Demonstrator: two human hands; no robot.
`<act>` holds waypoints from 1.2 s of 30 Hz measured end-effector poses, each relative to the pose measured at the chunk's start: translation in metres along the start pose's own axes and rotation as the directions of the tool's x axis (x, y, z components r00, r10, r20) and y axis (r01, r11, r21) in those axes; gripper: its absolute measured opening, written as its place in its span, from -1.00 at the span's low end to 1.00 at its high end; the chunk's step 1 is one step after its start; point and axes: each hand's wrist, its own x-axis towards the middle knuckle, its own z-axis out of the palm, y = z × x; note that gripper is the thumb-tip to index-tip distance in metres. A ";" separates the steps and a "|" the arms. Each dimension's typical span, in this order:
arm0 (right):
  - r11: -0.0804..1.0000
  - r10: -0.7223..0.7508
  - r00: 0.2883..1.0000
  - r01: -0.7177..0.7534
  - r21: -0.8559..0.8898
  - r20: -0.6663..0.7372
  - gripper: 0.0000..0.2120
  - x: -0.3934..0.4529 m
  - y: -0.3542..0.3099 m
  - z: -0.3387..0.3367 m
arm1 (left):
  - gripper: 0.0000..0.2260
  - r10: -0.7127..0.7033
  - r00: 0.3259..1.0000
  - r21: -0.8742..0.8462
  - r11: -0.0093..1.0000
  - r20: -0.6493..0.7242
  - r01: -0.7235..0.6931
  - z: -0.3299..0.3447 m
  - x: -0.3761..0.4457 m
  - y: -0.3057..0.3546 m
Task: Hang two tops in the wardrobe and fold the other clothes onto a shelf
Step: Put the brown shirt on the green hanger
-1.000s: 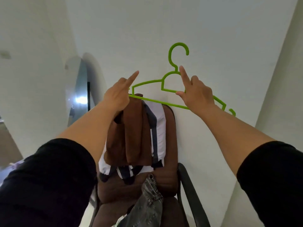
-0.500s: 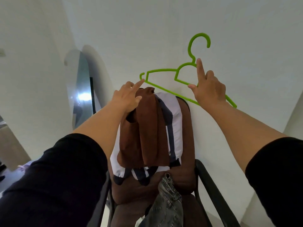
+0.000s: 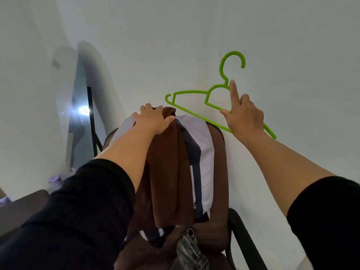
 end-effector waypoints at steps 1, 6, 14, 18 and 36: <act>1.000 -0.003 1.000 0.003 0.007 0.004 -0.25 0.009 0.001 0.008 | -0.37 -0.018 1.000 -0.001 1.000 0.009 0.018 0.004 0.012 0.003; 0.999 -0.007 1.000 0.006 0.042 0.025 -0.25 0.040 0.005 0.046 | -0.27 -0.102 0.994 -0.045 0.994 0.038 0.103 0.029 0.053 0.016; 0.987 -0.048 0.996 0.035 0.158 0.078 -0.27 0.044 -0.006 0.073 | -0.78 -0.143 0.984 -0.024 0.990 -0.108 0.142 0.029 0.066 0.013; 0.976 -0.096 0.993 0.081 0.204 0.065 -0.27 0.038 -0.011 0.065 | -0.80 -0.156 0.976 -0.214 0.969 -0.155 0.121 0.020 0.057 0.001; 0.932 -0.157 0.983 0.114 0.345 0.099 -0.43 -0.025 -0.077 -0.072 | -0.84 0.002 0.996 -0.976 0.199 -0.086 -0.085 -0.123 -0.084 -0.049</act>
